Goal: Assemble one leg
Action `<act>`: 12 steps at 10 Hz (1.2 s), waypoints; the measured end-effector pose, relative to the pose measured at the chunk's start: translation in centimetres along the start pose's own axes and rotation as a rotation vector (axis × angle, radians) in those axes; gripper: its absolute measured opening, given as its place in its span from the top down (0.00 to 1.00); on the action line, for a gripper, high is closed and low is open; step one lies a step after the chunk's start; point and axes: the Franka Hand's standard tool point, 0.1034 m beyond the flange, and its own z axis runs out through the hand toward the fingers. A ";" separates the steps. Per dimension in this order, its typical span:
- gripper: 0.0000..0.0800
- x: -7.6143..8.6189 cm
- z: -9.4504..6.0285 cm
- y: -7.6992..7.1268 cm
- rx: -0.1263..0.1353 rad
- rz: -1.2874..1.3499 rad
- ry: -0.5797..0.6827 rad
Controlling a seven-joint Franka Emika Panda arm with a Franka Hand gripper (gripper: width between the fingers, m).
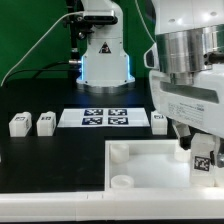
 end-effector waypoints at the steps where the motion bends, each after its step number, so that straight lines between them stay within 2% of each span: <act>1: 0.19 0.1 0.0 0.0 0.001 -0.111 0.001; 3: 0.19 0.2 0.0 0.0 0.001 -0.292 0.003; 4: 0.19 0.2 0.0 0.1 -0.012 -0.383 -0.001; 5: 0.19 0.1 -0.5 -0.5 -0.067 -0.584 -0.022; 6: 0.19 0.5 -0.7 -1.3 -0.053 -0.585 -0.012; 8: 0.53 0.4 -0.5 -1.1 -0.054 -0.553 -0.010; 9: 0.62 0.7 -0.5 -1.0 -0.056 -0.505 -0.007; 12: 0.62 1.0 -0.4 -0.7 -0.061 -0.231 0.002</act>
Offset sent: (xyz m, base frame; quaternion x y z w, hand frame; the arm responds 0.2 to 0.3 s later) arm 0.0000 0.0000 0.0000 0.0000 0.0000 -0.1790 0.9838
